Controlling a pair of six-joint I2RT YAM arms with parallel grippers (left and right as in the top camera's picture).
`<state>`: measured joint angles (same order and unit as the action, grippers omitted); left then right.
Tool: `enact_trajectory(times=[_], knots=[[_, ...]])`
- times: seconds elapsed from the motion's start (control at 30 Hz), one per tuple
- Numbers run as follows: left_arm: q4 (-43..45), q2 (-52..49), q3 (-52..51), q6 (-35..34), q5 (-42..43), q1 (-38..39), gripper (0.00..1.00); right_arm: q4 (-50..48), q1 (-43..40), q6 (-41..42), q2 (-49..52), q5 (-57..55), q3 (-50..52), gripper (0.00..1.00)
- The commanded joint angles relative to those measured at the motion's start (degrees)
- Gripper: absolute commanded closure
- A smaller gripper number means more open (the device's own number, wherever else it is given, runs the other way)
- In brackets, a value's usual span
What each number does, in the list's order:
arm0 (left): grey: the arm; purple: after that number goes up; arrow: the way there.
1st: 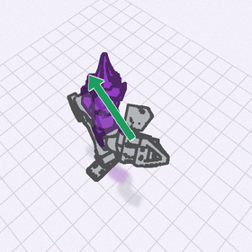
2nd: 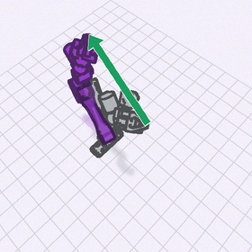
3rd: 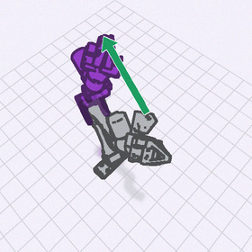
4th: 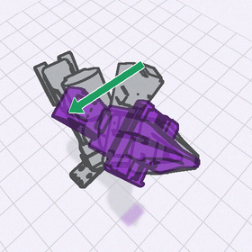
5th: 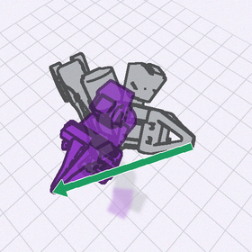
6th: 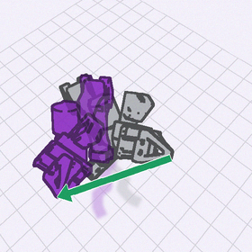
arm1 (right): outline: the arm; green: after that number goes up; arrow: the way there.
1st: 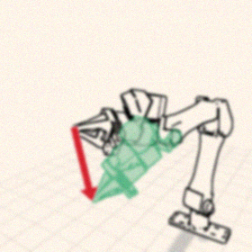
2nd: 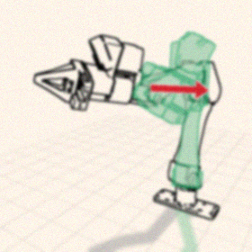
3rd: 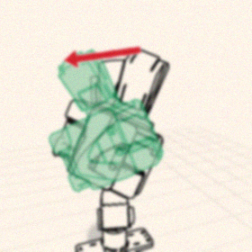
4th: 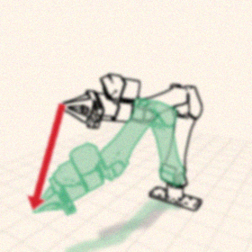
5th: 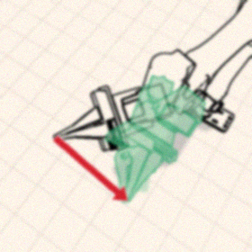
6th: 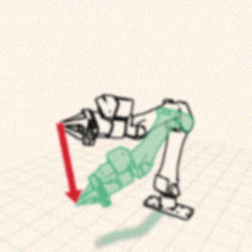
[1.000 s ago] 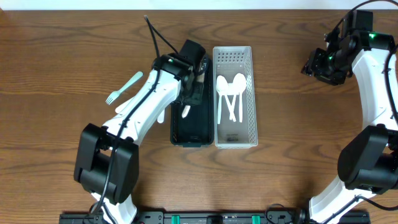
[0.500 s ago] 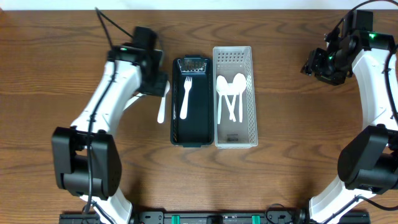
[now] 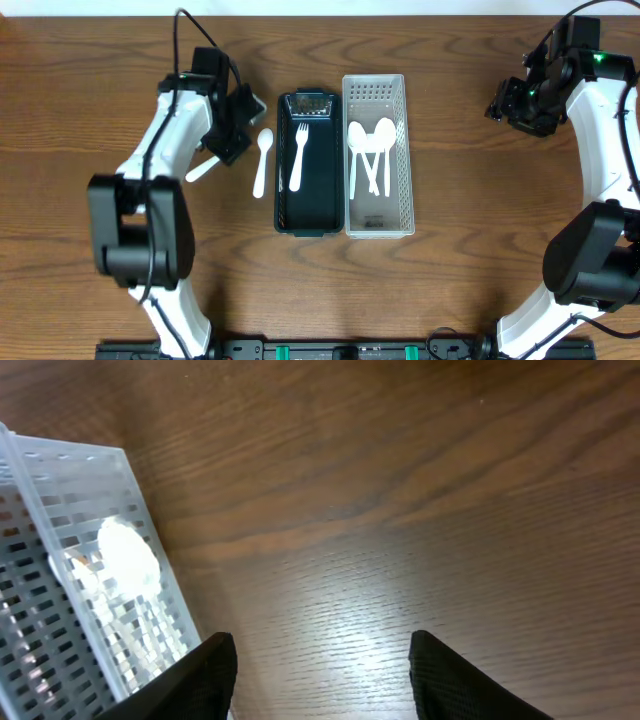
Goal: Pack container
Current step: 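Grasp the second white fork with the left gripper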
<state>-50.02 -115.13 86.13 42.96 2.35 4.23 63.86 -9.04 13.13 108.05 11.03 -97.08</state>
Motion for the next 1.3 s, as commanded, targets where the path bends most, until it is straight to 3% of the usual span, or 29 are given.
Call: enact_trajectory(times=[0.0,0.83,0.93,1.03,1.13,1.27], knots=[[-0.5,-3.3,0.6,4.9,-0.5,-1.2,0.49,0.2,0.1,-0.5,0.1,-1.2,-0.6,0.41],[0.2,-9.4,0.5,6.9,0.2,-2.4,0.55,2.2,0.1,-0.6,0.1,-2.3,-0.6,0.44],[-0.1,-9.3,0.6,5.2,0.2,-2.4,0.81,2.2,0.1,-0.5,0.1,-2.2,-0.6,0.44],[-1.1,-8.3,0.6,2.5,0.0,-2.4,0.94,2.2,0.1,-0.5,0.1,-2.2,-0.6,0.45],[-3.6,-5.9,1.4,1.5,-0.3,-2.4,0.94,2.2,0.1,-0.5,0.1,-2.2,-0.6,0.45],[-5.6,1.0,2.1,-11.1,-0.2,-1.0,0.94,2.2,0.1,-0.5,0.1,-2.2,-0.6,0.46]])
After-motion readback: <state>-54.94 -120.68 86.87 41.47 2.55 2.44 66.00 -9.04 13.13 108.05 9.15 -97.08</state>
